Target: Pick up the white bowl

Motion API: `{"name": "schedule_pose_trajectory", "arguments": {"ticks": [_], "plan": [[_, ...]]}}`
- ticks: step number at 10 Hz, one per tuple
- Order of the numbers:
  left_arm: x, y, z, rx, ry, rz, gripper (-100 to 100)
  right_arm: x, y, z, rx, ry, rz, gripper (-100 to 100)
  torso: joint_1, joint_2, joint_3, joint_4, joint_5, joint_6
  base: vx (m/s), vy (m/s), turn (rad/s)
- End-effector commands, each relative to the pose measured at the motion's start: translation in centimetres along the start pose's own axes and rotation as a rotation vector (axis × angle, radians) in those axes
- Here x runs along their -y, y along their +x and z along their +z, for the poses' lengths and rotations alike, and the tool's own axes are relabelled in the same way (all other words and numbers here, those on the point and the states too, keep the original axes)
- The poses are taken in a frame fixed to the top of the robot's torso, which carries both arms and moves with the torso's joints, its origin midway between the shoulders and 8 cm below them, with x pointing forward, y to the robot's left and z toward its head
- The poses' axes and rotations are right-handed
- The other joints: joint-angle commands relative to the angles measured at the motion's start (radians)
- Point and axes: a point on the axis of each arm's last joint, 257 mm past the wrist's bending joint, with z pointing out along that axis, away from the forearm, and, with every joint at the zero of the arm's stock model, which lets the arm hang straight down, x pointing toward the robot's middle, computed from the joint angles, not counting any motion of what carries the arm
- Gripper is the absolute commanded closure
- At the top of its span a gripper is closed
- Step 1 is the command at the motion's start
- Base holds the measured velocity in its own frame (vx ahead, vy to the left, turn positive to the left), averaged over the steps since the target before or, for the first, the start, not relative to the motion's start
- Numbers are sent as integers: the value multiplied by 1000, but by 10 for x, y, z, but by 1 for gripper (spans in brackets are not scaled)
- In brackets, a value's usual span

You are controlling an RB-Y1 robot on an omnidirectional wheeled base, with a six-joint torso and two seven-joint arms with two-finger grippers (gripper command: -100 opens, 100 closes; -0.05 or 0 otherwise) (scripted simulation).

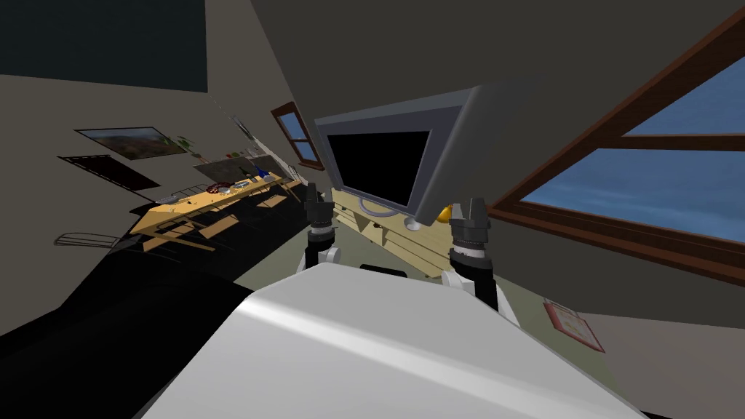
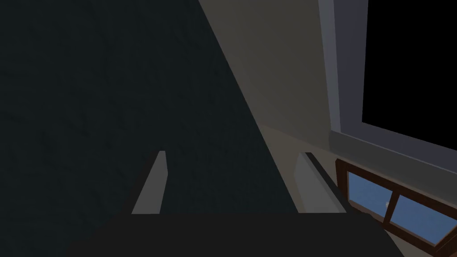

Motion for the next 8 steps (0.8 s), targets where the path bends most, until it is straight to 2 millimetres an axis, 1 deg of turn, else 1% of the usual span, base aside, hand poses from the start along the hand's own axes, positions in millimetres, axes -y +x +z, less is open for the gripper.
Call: {"name": "schedule_pose_trajectory", "arguments": {"ticks": [1, 2, 3, 4, 6, 8], "plan": [[0, 0, 0, 0, 0, 0, 0, 19, 12, -4, -60, 33, -15, -100, 0, 0, 0, 0, 0, 0, -165, 72, -6], [0, 0, 0, 0, 0, 0, 0, 33, 20, -7, -100, 57, -29, -100, 1, 0, 0, 0, 0, 0, -177, 118, 1], [0, 0, 0, 0, 0, 0, 0, 33, 21, -8, -106, 57, -32, -100, 4, 1, 1, 0, 1, 0, -115, 92, -12], [0, 0, 0, 0, 0, 0, 0, 48, 29, -12, -148, 83, -48, -100, 3, -2, -1, 0, 1, 0, -76, 91, 8], [0, 0, 0, 0, 0, 0, 0, 78, 44, -23, -235, 134, -91, -100, 3, -3, -2, -1, 1, 0, -118, 99, 10], [0, 0, 0, 0, 0, 0, 0, 109, 56, -36, -327, 186, -150, -100, 4, -2, -1, 0, 1, 0, -168, 130, 29]]}}
